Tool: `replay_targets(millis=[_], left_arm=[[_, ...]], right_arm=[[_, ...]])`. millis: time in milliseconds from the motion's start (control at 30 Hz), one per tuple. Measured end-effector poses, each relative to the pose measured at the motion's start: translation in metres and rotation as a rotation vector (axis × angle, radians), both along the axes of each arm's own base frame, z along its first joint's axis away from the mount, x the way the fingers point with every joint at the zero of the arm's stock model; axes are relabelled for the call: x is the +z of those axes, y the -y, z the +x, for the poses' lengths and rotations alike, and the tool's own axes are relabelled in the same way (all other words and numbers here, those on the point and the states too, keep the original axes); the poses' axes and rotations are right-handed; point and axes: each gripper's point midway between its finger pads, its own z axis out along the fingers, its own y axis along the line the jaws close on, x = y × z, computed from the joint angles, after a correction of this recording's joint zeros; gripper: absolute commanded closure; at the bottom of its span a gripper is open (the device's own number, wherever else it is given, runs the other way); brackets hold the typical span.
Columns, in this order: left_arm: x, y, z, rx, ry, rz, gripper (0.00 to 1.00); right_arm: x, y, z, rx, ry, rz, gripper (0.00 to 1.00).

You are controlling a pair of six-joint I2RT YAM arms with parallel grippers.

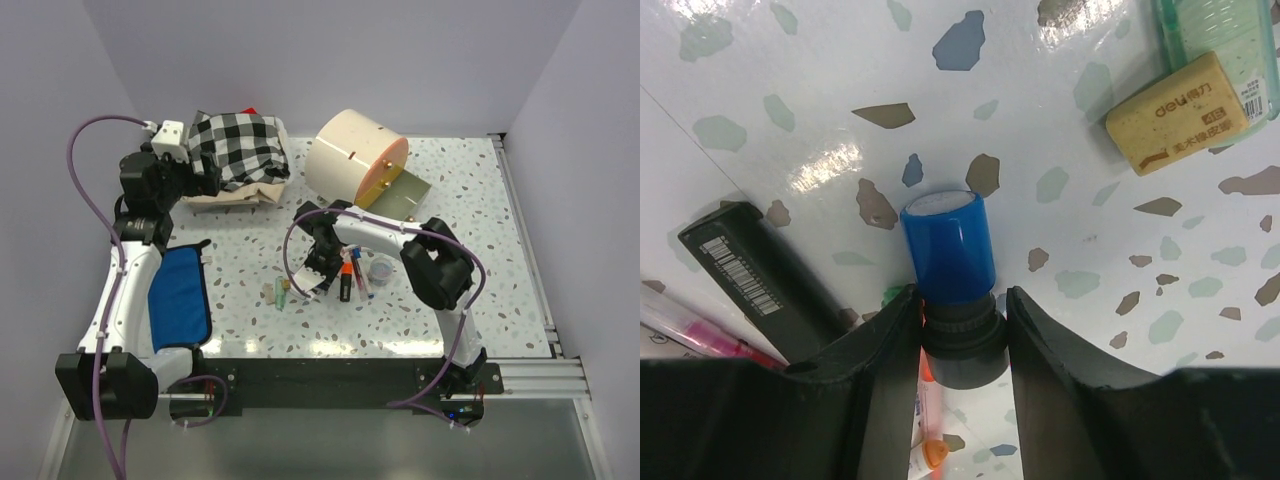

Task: Sort the stationery into containers
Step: Pick up the stationery from the center of the board.

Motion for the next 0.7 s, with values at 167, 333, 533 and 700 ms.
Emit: replay_targets(millis=[167, 333, 533, 700], left_arm=[[-0.007, 0.003, 0.003, -0.012, -0.020, -0.011, 0.00], [-0.010, 0.006, 0.006, -0.029, -0.030, -0.017, 0.00], [-0.009, 0.012, 0.015, -0.053, -0.029, -0.051, 0.00], [-0.008, 0.018, 0.029, -0.079, -0.028, -0.086, 0.00]], right_arm=[[0.002, -0.002, 0.002, -0.033, -0.010, -0.008, 0.94], [0.019, -0.006, 0.003, -0.091, -0.014, 0.013, 0.96], [0.076, -0.015, 0.002, -0.215, 0.002, 0.120, 1.00], [0.107, -0.009, 0.003, -0.346, 0.005, 0.175, 1.00]])
